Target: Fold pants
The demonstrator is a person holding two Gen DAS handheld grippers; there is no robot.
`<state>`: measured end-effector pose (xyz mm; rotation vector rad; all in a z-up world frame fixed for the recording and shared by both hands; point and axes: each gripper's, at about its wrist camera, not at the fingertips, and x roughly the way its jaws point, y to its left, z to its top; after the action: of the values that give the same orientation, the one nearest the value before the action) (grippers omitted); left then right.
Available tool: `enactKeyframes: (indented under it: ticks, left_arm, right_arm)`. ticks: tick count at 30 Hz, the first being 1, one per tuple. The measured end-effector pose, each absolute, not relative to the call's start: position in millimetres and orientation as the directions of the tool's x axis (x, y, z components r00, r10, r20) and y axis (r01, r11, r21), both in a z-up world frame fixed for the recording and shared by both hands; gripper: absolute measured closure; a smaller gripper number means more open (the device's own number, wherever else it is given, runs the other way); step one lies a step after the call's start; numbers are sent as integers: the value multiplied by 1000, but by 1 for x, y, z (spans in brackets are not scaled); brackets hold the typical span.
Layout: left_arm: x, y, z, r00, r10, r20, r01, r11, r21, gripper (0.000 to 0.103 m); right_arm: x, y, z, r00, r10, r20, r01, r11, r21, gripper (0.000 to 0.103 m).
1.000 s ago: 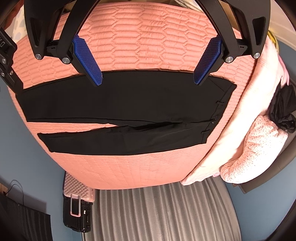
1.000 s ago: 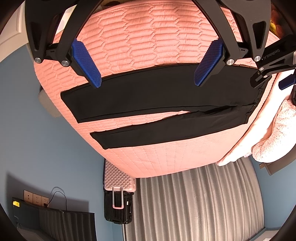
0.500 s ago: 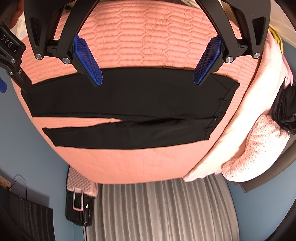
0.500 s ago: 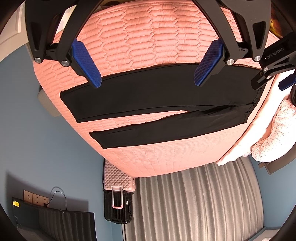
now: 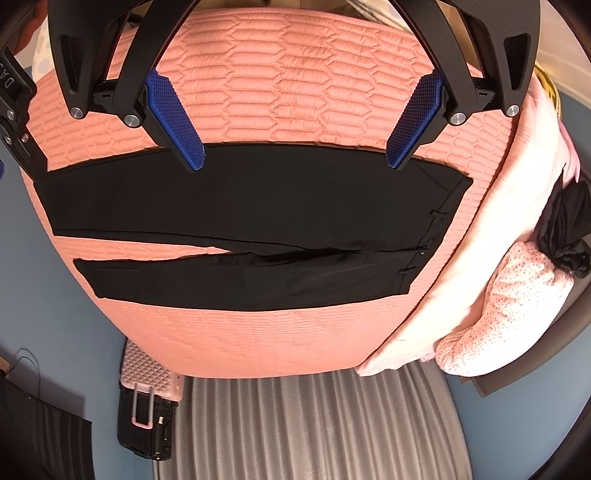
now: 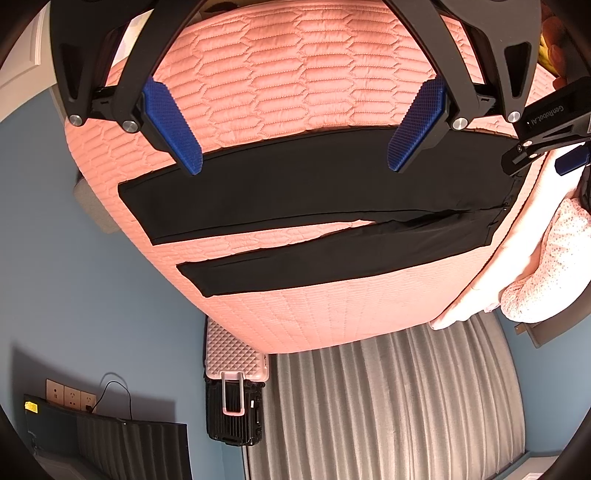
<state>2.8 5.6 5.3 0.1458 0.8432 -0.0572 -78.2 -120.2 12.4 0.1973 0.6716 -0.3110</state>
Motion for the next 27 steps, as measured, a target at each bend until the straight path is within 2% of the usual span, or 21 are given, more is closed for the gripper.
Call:
enactKeyframes:
  ticks: [27]
  left_arm:
    - [4,1,7,667,15,-745,117,985,124,5]
  right_arm:
    - [-77,-118,10,754,-194,-628,311,947,80,5]
